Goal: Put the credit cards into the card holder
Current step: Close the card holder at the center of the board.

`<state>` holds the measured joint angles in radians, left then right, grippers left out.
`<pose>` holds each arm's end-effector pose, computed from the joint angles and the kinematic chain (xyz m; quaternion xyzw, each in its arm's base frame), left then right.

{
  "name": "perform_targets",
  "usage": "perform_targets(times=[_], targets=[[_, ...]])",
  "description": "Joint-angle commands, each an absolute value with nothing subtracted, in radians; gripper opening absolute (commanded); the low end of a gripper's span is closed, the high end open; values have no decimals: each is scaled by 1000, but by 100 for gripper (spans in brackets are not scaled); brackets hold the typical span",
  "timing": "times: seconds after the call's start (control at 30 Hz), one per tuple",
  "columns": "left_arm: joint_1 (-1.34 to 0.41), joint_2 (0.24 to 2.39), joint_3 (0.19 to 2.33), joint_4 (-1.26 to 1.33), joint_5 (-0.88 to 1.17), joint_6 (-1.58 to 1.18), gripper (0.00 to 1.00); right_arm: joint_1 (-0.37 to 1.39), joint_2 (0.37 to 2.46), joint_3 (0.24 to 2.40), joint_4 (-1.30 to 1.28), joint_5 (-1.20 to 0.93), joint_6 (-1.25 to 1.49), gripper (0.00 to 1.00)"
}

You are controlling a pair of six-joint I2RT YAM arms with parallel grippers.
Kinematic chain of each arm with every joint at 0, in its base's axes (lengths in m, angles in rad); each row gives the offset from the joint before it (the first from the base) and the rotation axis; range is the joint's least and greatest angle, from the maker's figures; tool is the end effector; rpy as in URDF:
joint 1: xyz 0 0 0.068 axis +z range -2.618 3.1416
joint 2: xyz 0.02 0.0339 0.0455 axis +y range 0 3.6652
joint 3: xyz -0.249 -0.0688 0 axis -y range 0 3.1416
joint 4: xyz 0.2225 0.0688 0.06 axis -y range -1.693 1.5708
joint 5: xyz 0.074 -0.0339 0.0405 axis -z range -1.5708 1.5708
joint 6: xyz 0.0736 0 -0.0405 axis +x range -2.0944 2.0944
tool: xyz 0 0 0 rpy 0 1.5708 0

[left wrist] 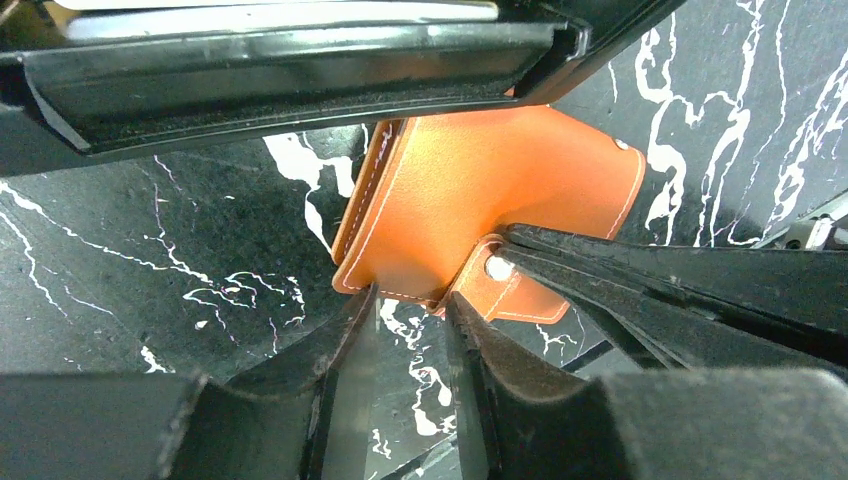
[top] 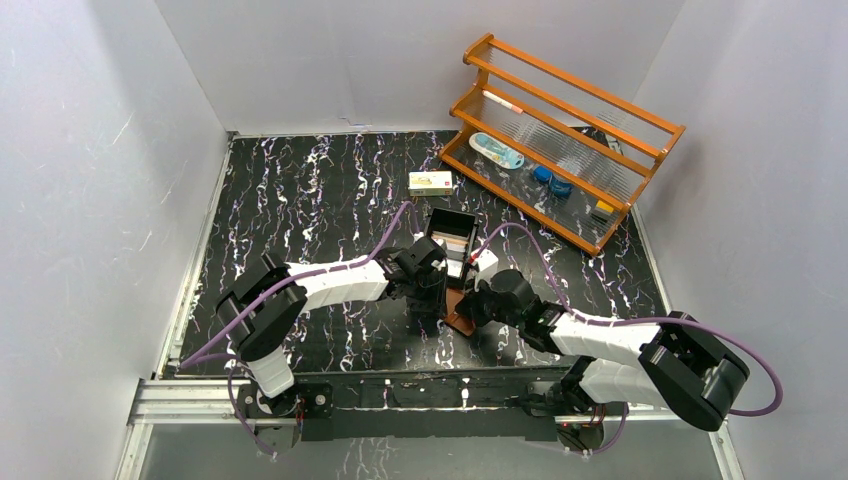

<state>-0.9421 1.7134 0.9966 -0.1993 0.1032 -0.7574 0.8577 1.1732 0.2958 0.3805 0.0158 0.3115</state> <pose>0.2010 -0.2893 0.1423 0.1037 0.9401 -0.2734 0.1753 0.1590 0.1820 0.1399 -0.2279 0.8285 0.2766 0.4303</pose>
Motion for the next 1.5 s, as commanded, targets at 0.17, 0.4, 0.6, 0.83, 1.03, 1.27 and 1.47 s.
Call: perform_targets(times=[0.17,0.4,0.6,0.83,1.03,1.27,1.47], targets=[[-947,1684,1066,-209,140,-783,30,854,1172,266,386,8,319,0],[-948,1743,1055,-182,166,-776,25,854,1169,269,380,11,330,0],[-950,1777,1034,-180,168,-774,21,854,1178,273,378,17,373,0],[-968,1807,1069,-290,83,-746,19,852,1175,334,279,25,445,7],[-978,1825,1092,-330,55,-741,19,853,1143,384,228,34,476,14],[-982,1828,1095,-337,46,-745,19,851,1160,410,189,29,501,18],[-983,1830,1098,-342,40,-746,19,851,1188,420,178,7,520,18]])
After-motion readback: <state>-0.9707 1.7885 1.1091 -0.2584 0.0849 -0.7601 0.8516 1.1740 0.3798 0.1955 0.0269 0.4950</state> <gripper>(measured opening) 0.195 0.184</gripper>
